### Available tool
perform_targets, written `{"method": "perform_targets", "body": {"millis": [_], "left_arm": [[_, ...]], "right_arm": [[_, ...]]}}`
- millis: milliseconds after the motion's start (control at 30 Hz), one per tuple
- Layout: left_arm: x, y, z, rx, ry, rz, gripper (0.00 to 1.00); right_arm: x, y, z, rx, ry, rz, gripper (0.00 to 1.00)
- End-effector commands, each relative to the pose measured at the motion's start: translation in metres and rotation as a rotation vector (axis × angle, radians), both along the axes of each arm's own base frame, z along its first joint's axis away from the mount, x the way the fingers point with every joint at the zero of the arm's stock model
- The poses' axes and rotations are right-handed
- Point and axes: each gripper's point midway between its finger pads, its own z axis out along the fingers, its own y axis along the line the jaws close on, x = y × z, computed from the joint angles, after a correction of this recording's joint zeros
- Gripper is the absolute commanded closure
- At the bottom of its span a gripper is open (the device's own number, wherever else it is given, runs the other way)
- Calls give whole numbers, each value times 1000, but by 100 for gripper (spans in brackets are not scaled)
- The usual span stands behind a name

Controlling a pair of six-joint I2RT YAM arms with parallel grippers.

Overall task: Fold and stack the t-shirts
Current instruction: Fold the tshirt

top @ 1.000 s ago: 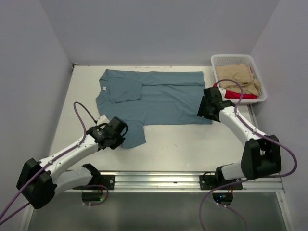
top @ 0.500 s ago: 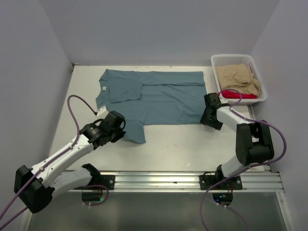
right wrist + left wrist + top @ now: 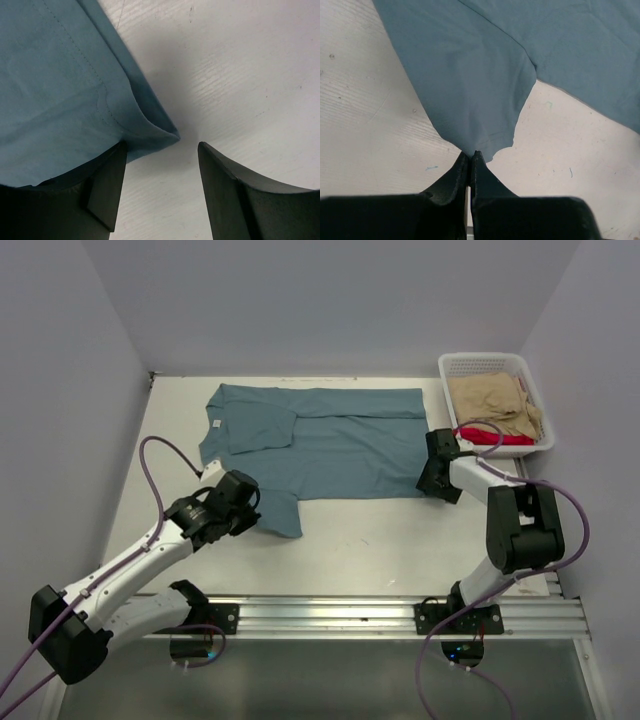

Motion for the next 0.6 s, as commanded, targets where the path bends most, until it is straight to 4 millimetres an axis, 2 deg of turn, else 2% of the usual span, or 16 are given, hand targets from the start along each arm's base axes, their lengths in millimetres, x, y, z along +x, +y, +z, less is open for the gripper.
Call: {"method": "perform_targets", "body": {"millis": [0, 200, 400, 433, 500, 567], "left_arm": [[7, -4, 14, -1, -37, -21, 100], [6, -4, 13, 1, -30, -25, 100], [4, -1, 14, 9, -32, -20, 100], [4, -1, 14, 8, -34, -18, 100], [4, 1, 16, 9, -39, -17, 100], [4, 3, 19, 12, -47, -10, 100]], "right_arm": [[24, -10, 14, -33, -79, -34, 38], [25, -20, 5, -59, -56, -76, 41], [25, -21, -2, -50, -41, -89, 63], [25, -20, -3, -40, -42, -95, 72], [21, -18, -5, -30, -38, -92, 78], [17, -17, -7, -18, -31, -94, 89]]}}
